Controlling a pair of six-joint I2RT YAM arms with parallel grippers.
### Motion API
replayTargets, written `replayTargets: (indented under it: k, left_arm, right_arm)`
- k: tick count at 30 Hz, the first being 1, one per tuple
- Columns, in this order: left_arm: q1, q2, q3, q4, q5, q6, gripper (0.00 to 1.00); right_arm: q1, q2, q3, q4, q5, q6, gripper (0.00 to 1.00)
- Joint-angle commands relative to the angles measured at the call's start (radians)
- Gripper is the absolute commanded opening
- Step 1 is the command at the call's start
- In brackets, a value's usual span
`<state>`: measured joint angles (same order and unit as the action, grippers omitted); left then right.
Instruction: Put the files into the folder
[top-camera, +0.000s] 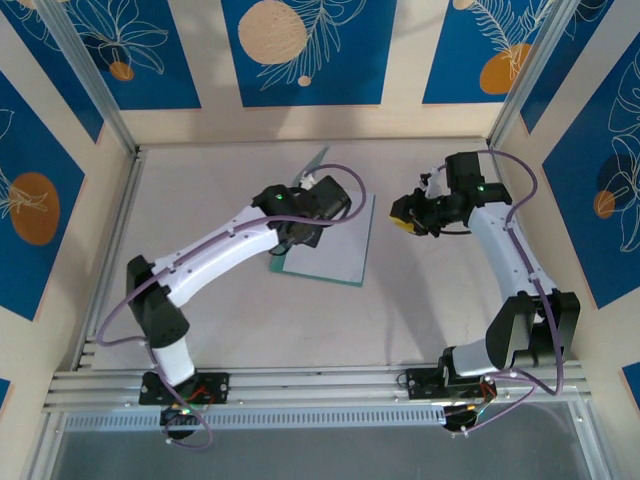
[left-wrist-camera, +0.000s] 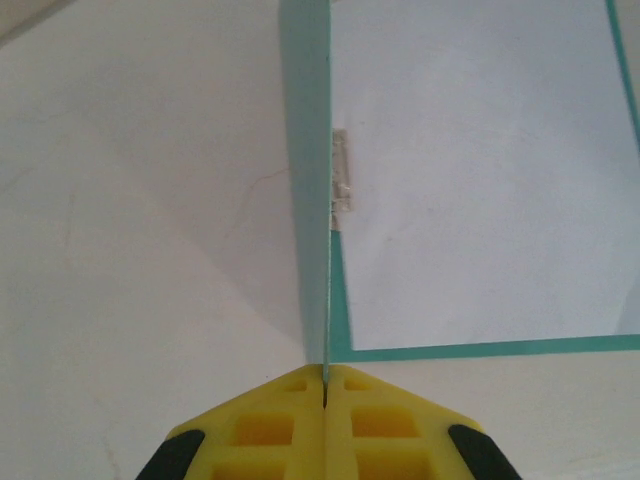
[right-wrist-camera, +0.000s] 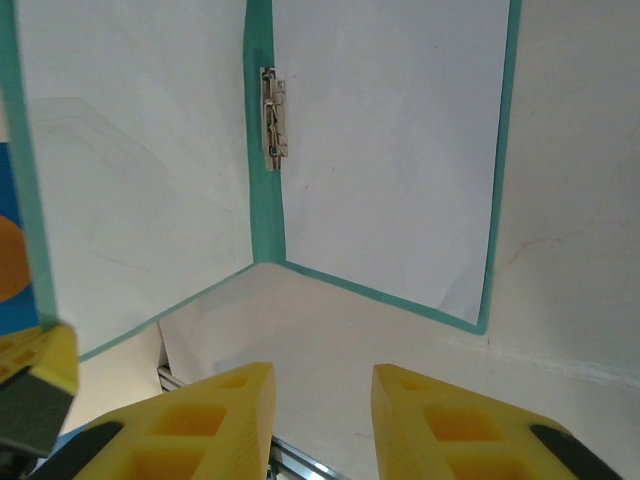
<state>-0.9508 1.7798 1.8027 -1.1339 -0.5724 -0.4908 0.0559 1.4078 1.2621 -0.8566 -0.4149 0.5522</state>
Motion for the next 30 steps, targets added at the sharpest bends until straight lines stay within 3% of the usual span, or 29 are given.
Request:
replayTargets:
  k: [1, 5, 9, 13, 15, 18, 24, 27, 30]
  left_arm:
    - [-0.032, 0.055, 0.044, 0.023, 0.085, -0.049, 0.0]
    - [-0.046, 0.108, 0.056, 0.078, 0.201, -0.085, 0.04]
    - [-0.046, 0.118, -0.017, 0.229, 0.361, -0.112, 0.21]
    - [-0.037, 0.106, -0.092, 0.416, 0.534, -0.142, 0.28]
    - [-0.027, 0.099, -0.11, 0.486, 0.596, -0.127, 0.37]
    - [-0.012, 0.065, -0.141, 0.525, 0.515, -0.071, 0.59]
    - [0.109, -0.091, -0.263, 0.621, 0.426, 0.047, 0.73]
    - [0.169, -0.189, -0.347, 0.685, 0.328, 0.132, 0.83]
    - [0.224, -0.299, -0.482, 0.805, 0.202, 0.232, 1.0]
  right_arm:
    - [-0.005, -0.035, -0.008, 0.0, -0.044, 0.008, 0.33]
    - [-0.02, -0.047, -0.012, 0.003, -0.042, 0.012, 0.33]
    - [-0.024, -0.054, -0.016, 0.001, -0.006, 0.011, 0.34]
    - [-0.023, -0.057, -0.043, 0.032, 0.007, 0.016, 0.35]
    - [-0.019, -0.057, -0.052, 0.049, 0.013, 0.017, 0.36]
    - [-0.011, -0.052, -0.047, 0.063, 0.034, 0.013, 0.36]
    - [0.018, -0.073, -0.036, 0.125, 0.064, -0.036, 0.47]
    - [0.03, -0.096, -0.054, 0.167, 0.161, -0.062, 0.53]
    - [0.049, -0.133, -0.101, 0.22, 0.363, -0.087, 0.54]
